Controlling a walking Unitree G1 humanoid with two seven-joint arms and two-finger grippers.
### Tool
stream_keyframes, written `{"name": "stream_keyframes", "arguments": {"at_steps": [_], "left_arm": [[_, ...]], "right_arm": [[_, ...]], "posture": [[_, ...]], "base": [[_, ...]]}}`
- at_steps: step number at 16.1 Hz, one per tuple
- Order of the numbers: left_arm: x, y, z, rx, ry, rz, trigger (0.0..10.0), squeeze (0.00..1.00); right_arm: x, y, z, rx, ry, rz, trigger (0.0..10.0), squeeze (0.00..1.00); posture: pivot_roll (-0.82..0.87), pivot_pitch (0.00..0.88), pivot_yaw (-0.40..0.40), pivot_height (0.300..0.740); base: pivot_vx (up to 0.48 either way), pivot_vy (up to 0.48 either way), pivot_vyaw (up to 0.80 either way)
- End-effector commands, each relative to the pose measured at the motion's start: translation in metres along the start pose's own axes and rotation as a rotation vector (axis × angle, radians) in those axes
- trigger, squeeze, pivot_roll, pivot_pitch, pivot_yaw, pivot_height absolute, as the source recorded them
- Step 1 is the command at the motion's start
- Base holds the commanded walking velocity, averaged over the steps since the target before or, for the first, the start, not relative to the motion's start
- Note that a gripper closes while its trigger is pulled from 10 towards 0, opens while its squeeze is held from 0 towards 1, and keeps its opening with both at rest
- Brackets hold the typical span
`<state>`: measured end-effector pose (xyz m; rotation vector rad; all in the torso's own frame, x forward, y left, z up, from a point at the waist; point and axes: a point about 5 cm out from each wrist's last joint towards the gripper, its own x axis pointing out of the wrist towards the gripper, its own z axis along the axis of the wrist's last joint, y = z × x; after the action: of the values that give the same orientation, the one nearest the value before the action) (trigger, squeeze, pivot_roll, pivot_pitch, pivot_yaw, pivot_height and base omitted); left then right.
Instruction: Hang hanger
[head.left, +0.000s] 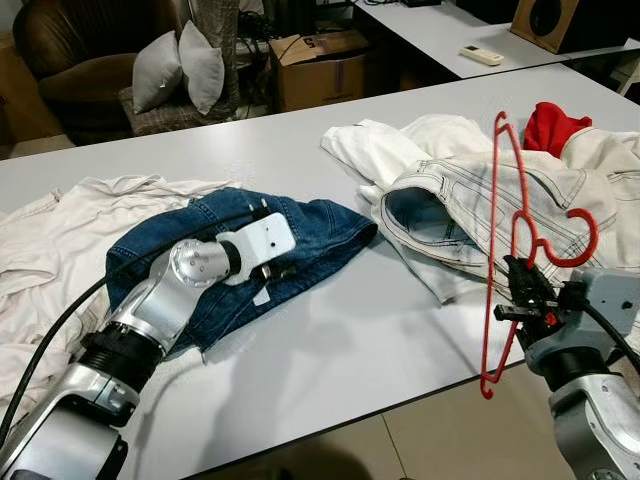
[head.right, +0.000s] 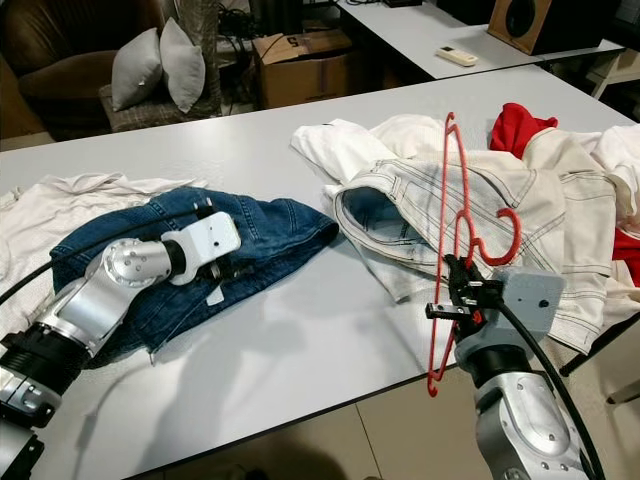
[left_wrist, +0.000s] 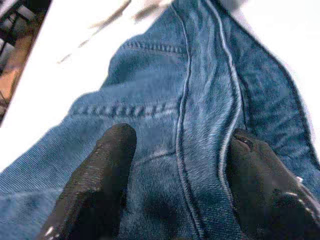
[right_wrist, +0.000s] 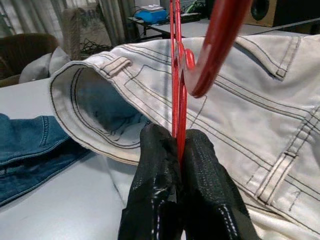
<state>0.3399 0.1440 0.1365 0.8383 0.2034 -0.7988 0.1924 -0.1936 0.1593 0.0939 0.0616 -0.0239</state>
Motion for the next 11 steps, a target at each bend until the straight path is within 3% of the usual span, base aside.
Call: {"name": "stream_keyframes", "arguments": {"at_steps": [1, 3, 8, 10, 11], "left_arm": [[-0.003, 0.01, 0.0, 0.014, 0.007, 0.041, 0.0, 0.0], [-0.004, 0.016, -0.001, 0.023, 0.005, 0.076, 0.0, 0.0], [-0.009, 0.028, -0.001, 0.047, -0.007, 0.177, 0.0, 0.0], [-0.012, 0.034, -0.001, 0.052, -0.01, 0.202, 0.0, 0.0], [-0.014, 0.036, -0.002, 0.057, -0.004, 0.201, 0.0, 0.0]], "right_arm": [[0.001, 0.001, 0.001, -0.002, -0.015, 0.005, 10.0, 0.0], [-0.002, 0.0, 0.003, 0.004, -0.039, 0.026, 10.0, 0.0], [-0.009, -0.023, 0.01, 0.034, -0.124, -0.058, 10.0, 0.0], [-0.01, -0.022, 0.01, 0.016, -0.12, -0.021, 10.0, 0.0], [-0.012, -0.013, 0.01, -0.033, -0.098, 0.103, 10.0, 0.0]], "posture": [[-0.08, 0.026, 0.08, 0.74], [-0.08, 0.025, 0.081, 0.74], [-0.09, 0.025, 0.077, 0.74], [-0.08, 0.023, 0.075, 0.74], [-0.08, 0.021, 0.078, 0.74]], "base": [[0.0, 0.0, 0.0], [0.0, 0.0, 0.0], [0.0, 0.0, 0.0], [0.0, 0.0, 0.0], [0.0, 0.0, 0.0]]}}
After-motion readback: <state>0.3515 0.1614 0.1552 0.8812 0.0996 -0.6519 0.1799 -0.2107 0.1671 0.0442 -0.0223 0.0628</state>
